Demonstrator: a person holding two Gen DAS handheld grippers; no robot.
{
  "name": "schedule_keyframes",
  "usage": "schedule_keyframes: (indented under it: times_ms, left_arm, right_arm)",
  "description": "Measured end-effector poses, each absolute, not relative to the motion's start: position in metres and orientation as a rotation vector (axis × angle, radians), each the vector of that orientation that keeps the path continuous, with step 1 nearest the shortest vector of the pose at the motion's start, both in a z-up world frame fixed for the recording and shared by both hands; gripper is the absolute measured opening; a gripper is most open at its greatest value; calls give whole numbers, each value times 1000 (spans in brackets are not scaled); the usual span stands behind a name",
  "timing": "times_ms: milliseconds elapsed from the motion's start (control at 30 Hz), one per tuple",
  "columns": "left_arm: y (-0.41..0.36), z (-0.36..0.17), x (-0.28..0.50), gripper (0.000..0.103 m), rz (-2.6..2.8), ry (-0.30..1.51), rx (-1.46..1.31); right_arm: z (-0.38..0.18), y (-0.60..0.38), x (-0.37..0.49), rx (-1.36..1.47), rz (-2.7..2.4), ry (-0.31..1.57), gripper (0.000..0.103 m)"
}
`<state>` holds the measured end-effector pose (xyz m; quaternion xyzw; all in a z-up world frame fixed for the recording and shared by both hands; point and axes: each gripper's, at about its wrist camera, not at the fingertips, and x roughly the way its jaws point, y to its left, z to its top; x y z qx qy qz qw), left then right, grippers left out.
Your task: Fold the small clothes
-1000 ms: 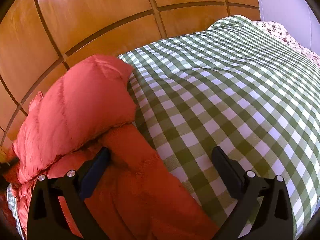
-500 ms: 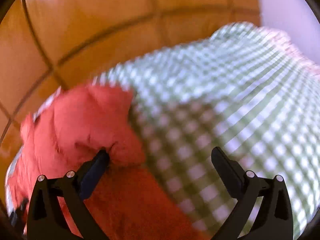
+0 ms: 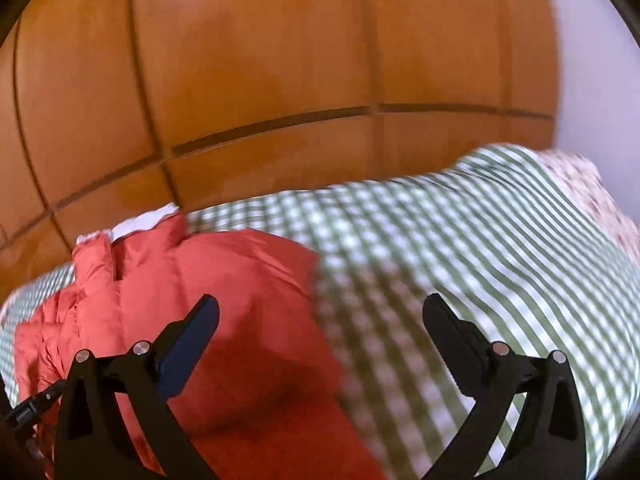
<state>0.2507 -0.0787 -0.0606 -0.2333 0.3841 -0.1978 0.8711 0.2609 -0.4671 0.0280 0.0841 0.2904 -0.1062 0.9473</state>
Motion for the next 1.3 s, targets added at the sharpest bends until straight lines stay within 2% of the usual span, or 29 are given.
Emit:
schedule_keyframes:
  times_ms: [167,233,333,567,800,900,1033,1300]
  left_arm:
    - [-79,-61,252,32,-415,804,-488]
    - [-78,-61,252,34,-426,801,-493]
    - [-78,-62,253,34,-435,805,-490]
    - [-74,-53,251,36,-414,811,-492]
    - [-74,2,219,38,-332,677,-459]
    - [-106,12,233,38,-336,708,-291]
    - [-133,-14,278,38,-277,816,-112]
    - [-132,-49,300,38,-297,791,-62]
  right_arm:
    - [-22,-471,323,37,-406,771,101]
    - [-49,-492,313,116,-469,859,101]
    - [-59,-505,294,231,-466,836,101]
    - [-58,-499,294,205,-474,796,101]
    - [-2,-471,248,134,-454,481,101]
    - [2,-455,268,84,-345,530,101]
    - [-15,-433,302,-28,-301,623,101]
    - [-53,-446,336,17,-307,772,101]
